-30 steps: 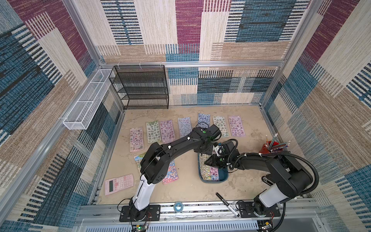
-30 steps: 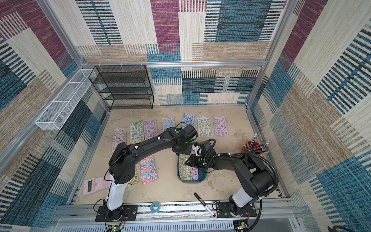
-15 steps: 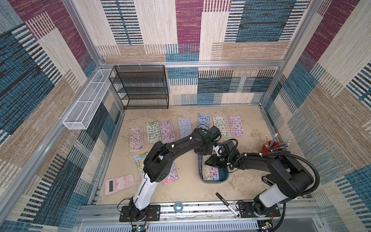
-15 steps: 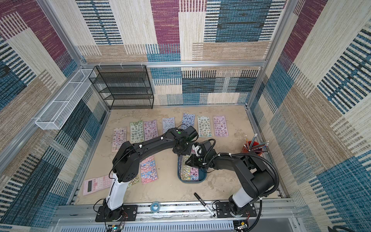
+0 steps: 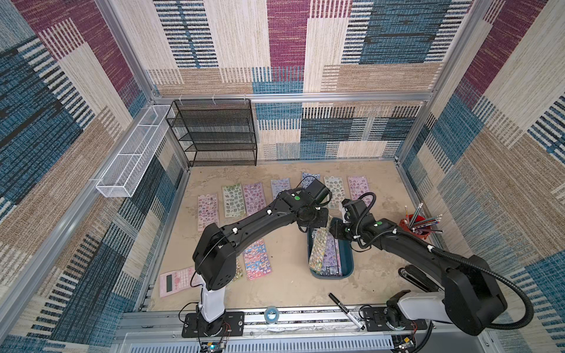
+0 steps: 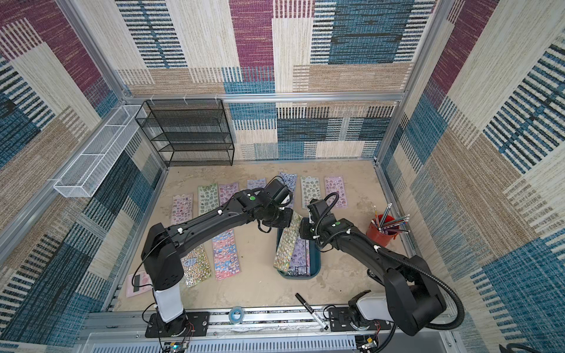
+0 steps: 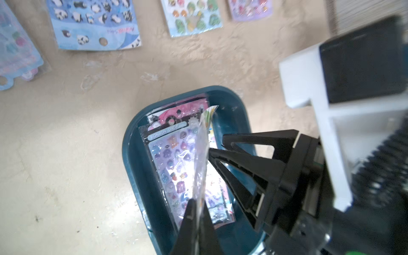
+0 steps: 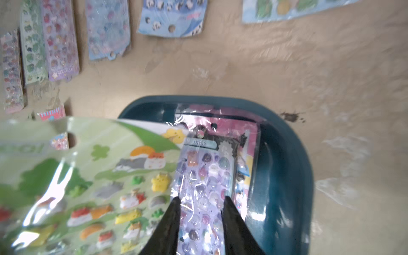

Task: Take the stickers out of the storage box
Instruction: Pick up the sticker from the storage box.

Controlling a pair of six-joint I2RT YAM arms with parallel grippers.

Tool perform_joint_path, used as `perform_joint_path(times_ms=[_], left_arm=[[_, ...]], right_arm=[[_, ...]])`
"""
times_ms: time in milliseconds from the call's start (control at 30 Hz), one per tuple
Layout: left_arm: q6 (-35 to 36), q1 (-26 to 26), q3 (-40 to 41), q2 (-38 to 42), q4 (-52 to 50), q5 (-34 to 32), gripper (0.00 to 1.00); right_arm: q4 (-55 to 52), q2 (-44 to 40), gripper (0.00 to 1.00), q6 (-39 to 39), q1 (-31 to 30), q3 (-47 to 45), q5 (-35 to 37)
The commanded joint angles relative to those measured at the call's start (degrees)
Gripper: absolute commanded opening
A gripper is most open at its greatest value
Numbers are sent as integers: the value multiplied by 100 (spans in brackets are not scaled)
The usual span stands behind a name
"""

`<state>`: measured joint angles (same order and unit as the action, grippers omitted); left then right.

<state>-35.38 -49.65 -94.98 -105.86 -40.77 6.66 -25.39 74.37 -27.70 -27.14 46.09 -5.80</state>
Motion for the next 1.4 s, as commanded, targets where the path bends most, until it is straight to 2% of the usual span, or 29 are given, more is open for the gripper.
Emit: perform_joint_path(times_ms=[0,167,300,500,667,800,933,1000,1133,1167,1233,1367], left_arm=[[-53,197,437,524,885,820,0],[-190,664,1561,1691,1861,1181,0],[-291,1160,2423,2547,2505,1511,0],[-655,1840,3441,3490,3455,2059,0],[-737,2069,3753,3848,3822,2175,0],[-971,2251,3908,3849,4164,2417,0],[-1424,2411,4151,3732,4886,2814,0],[-1582,2458,4234,3655,5163,2954,0],[-1874,2519,4406,3629,5622,3123,0],[-1885,2540,4422,3647,5650,3153,0],[-1861,2574,4444,3704,5630,3142,0],[-1893,2681,4465,3796,5551,3254,0]], right_arm=[[-233,-360,37,344,-11,240,318],[297,-1012,39,728,-8,489,-209],[1148,-1261,37,673,-9,473,-1208],[2676,-1006,35,93,-11,200,-3338],[3491,-691,41,-537,-43,-78,-3968],[3892,-582,45,-730,-216,-259,-4139],[4220,-455,46,-950,-408,-340,-4194],[4468,-333,37,-1103,-484,-382,-4250],[4630,-177,13,-1326,-512,-407,-4070],[4652,-164,9,-1343,-512,-407,-4031],[4526,-159,12,-1263,-508,-331,-3953],[3277,-235,31,-603,-512,130,-3150]])
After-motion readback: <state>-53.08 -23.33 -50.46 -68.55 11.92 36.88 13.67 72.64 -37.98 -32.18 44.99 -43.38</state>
